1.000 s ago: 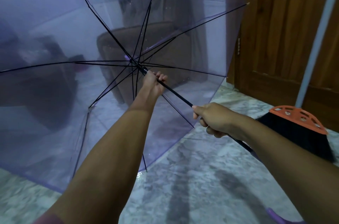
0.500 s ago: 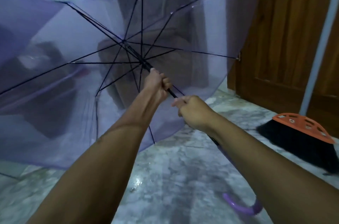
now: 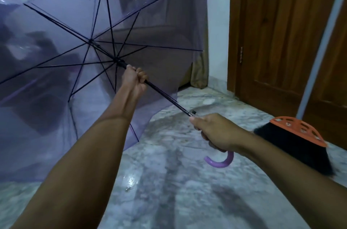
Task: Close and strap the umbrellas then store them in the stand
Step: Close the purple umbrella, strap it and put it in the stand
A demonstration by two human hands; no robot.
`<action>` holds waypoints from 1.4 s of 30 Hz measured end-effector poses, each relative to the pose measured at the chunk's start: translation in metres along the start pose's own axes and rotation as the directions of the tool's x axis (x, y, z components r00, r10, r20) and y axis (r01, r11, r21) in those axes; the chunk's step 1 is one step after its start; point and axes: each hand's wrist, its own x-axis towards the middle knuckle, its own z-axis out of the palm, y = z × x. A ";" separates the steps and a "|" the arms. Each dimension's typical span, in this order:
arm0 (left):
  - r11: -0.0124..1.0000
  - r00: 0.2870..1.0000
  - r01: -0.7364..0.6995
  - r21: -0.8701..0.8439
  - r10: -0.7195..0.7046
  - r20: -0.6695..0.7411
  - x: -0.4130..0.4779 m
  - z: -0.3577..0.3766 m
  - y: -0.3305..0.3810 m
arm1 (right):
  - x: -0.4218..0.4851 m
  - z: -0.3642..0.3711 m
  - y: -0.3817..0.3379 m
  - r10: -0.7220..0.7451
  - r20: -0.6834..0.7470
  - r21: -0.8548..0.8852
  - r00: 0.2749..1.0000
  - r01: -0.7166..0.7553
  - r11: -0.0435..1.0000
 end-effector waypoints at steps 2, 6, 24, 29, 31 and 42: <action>1.000 0.999 0.017 -0.003 -0.016 0.049 -0.015 0.015 -0.007 | 0.010 0.001 -0.012 -0.058 -0.089 -0.070 0.994 0.052 0.996; 0.989 0.969 0.145 0.014 -0.145 0.199 -0.065 0.060 -0.044 | 0.039 0.006 -0.038 -0.108 -0.278 -0.072 0.954 0.091 0.993; 0.854 0.939 0.056 0.518 -0.221 0.262 -0.112 0.087 -0.100 | 0.050 -0.014 -0.041 0.144 -0.462 0.522 0.875 0.137 0.842; 0.874 0.901 0.219 0.433 -0.352 0.254 -0.115 0.083 -0.098 | 0.050 -0.012 -0.042 0.190 -0.413 0.589 0.891 0.102 0.802; 0.877 0.868 0.284 0.388 -0.407 0.284 -0.114 0.079 -0.097 | 0.052 -0.009 -0.041 0.222 -0.399 0.608 0.890 0.076 0.790; 0.892 0.888 0.319 0.320 -0.400 0.228 -0.100 0.086 -0.084 | 0.058 -0.010 -0.038 0.158 -0.418 0.500 0.895 0.081 0.862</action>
